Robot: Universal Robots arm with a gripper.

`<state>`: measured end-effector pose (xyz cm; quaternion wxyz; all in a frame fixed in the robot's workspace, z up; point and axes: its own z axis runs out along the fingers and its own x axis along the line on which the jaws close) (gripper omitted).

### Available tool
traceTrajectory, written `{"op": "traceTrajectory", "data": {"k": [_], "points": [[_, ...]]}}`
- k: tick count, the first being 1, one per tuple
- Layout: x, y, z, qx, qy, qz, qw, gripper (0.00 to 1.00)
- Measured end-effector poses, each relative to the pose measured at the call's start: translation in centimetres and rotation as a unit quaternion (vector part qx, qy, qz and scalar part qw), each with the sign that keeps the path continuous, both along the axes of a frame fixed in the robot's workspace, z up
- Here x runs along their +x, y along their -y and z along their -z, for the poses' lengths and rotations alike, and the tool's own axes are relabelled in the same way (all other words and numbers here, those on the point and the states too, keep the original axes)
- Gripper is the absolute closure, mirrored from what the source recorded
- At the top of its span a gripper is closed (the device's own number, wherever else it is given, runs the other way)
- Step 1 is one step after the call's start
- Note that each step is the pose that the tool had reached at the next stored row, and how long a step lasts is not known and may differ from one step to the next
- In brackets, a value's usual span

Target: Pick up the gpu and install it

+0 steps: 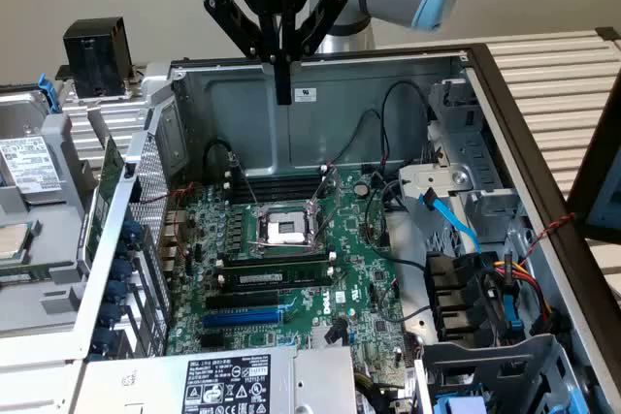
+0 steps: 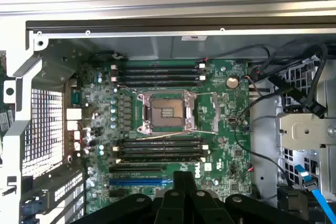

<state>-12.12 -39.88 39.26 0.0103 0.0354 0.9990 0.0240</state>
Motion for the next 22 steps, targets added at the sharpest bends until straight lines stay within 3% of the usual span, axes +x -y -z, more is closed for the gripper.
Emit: {"op": "traceTrajectory", "data": {"k": [14,22], "points": [[-0.3,0.00,0.00,0.0000,0.0000,0.000,1.0000,0.89],[-3.5,0.00,0.00,0.0007,0.0011,0.000,1.0000,0.89]]}}
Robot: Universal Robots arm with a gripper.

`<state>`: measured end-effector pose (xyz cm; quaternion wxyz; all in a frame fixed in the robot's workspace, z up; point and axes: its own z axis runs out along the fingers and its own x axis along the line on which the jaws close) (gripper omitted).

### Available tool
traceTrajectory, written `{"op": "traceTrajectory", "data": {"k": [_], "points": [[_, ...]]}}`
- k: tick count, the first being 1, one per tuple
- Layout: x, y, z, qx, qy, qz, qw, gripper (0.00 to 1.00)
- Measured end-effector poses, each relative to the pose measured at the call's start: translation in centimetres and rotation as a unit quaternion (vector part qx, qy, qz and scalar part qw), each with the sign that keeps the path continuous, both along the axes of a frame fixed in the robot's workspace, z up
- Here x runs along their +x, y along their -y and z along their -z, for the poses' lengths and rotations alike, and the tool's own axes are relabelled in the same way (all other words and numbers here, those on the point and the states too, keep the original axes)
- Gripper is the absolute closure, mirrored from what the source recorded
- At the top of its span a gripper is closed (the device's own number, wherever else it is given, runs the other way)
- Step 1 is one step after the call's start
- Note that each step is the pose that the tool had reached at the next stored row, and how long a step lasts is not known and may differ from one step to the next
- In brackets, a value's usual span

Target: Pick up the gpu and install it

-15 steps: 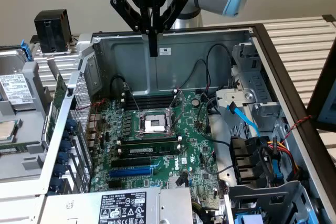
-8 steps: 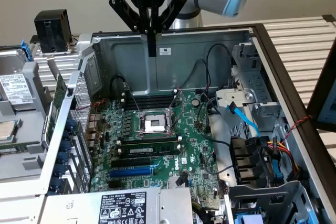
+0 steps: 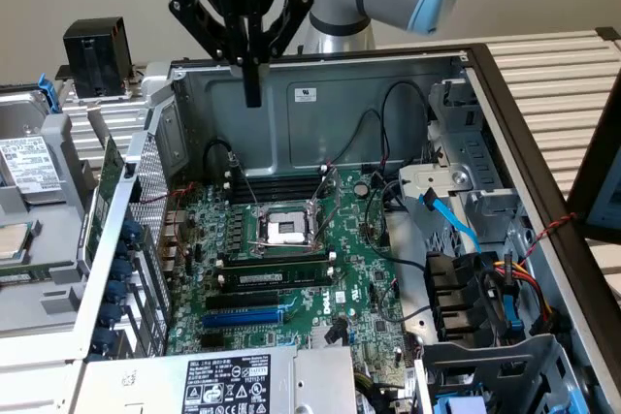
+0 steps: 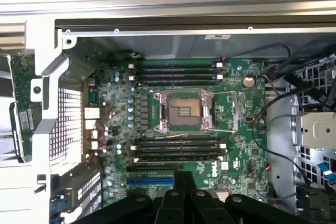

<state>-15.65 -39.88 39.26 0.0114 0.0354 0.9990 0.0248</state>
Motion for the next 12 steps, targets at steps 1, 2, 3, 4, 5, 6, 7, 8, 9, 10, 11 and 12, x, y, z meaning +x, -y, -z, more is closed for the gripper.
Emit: {"op": "traceTrajectory", "data": {"k": [1,2,3,4,5,6,7,8,9,10,11,12], "points": [[-0.4,0.00,0.00,0.0001,0.0000,0.000,1.0000,0.89],[-0.9,0.00,-0.01,0.0003,0.0000,0.000,1.0000,0.89],[-1.4,0.00,0.00,0.0004,0.0000,0.000,1.0000,0.89],[-1.8,0.00,-0.01,0.0005,0.0000,0.000,1.0000,0.89],[-2.3,0.00,0.00,0.0007,0.0000,0.000,1.0000,0.89],[-2.7,0.00,0.00,0.0008,0.0000,0.000,1.0000,0.89],[-3.2,0.00,0.00,0.0010,0.0000,0.000,1.0000,0.89],[-3.6,0.00,0.00,0.0011,0.0000,0.000,1.0000,0.89],[-4.1,0.00,0.00,0.0012,0.0000,0.000,1.0000,0.89],[-4.5,0.00,0.00,0.0012,0.0000,0.000,1.0000,0.89],[-5.0,-0.03,0.00,0.0012,0.0000,0.000,1.0000,0.89],[-5.4,-0.18,0.00,0.0013,0.0000,0.000,1.0000,0.89]]}}
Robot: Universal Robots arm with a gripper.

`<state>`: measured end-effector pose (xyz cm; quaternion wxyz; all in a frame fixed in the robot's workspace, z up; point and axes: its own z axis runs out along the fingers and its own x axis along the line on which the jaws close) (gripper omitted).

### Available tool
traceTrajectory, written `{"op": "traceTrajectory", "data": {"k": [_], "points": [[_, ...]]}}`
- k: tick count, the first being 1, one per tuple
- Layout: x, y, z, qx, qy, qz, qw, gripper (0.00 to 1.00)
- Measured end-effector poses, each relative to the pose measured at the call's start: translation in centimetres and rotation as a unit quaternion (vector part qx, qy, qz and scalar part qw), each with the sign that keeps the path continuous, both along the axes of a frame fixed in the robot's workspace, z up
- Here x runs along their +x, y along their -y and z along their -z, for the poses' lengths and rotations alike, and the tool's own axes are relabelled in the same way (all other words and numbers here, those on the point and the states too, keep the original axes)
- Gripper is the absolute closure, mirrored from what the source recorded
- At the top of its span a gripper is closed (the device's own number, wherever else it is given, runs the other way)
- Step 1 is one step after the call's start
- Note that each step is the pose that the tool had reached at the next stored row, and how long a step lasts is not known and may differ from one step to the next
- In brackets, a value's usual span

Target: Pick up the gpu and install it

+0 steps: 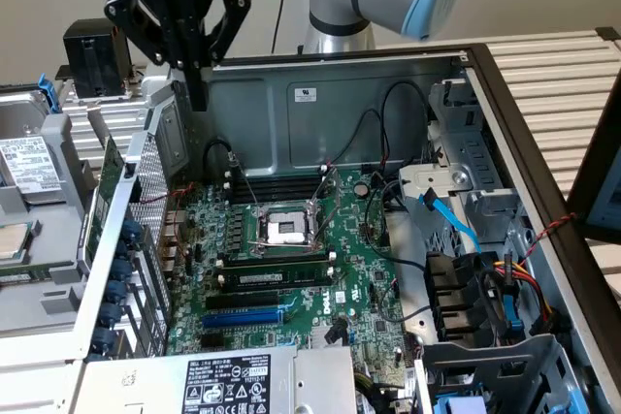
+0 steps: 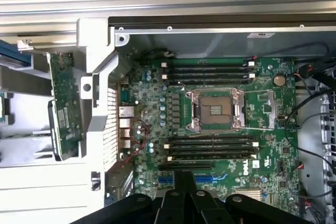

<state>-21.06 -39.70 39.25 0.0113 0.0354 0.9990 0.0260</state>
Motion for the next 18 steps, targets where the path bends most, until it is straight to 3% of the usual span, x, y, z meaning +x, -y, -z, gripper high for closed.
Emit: {"op": "traceTrajectory", "data": {"k": [7,13,18], "points": [[-2.3,-1.75,0.01,-0.0001,-0.0010,0.000,1.0000,0.89],[-5.0,-2.14,0.06,-0.0001,-0.0026,0.000,1.0000,0.89],[-7.3,-2.27,0.12,-0.0001,-0.0058,0.000,1.0000,0.89]]}}
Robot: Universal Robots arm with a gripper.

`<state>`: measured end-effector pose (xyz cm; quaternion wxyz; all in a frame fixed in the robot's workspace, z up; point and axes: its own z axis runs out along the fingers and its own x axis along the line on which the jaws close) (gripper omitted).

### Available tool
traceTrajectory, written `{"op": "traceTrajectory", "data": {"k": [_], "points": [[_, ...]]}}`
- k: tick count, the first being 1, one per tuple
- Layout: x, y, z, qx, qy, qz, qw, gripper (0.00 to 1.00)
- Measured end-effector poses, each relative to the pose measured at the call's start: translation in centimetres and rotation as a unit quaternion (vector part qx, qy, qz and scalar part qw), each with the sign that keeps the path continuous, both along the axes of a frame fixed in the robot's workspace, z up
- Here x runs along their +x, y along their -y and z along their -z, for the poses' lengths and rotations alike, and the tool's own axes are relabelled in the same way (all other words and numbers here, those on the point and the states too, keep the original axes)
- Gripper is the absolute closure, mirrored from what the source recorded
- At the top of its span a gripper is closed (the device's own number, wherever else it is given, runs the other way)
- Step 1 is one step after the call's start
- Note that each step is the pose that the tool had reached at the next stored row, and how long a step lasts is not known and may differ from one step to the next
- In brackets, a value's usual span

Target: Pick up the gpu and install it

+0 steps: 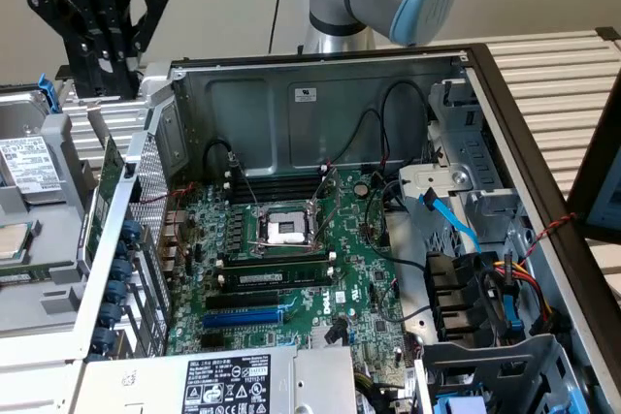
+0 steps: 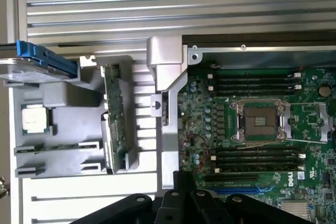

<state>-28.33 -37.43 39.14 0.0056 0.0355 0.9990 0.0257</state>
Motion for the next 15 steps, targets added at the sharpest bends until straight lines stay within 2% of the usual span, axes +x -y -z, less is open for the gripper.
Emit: {"op": "traceTrajectory", "data": {"k": [6,13,15], "points": [[-2.7,-0.08,0.12,0.0000,-0.0044,0.000,1.0000,0.89],[-5.9,-0.21,0.40,0.0000,-0.0060,0.000,1.0000,0.89],[-6.7,-0.49,0.49,0.0000,-0.0067,0.000,1.0000,0.89]]}}
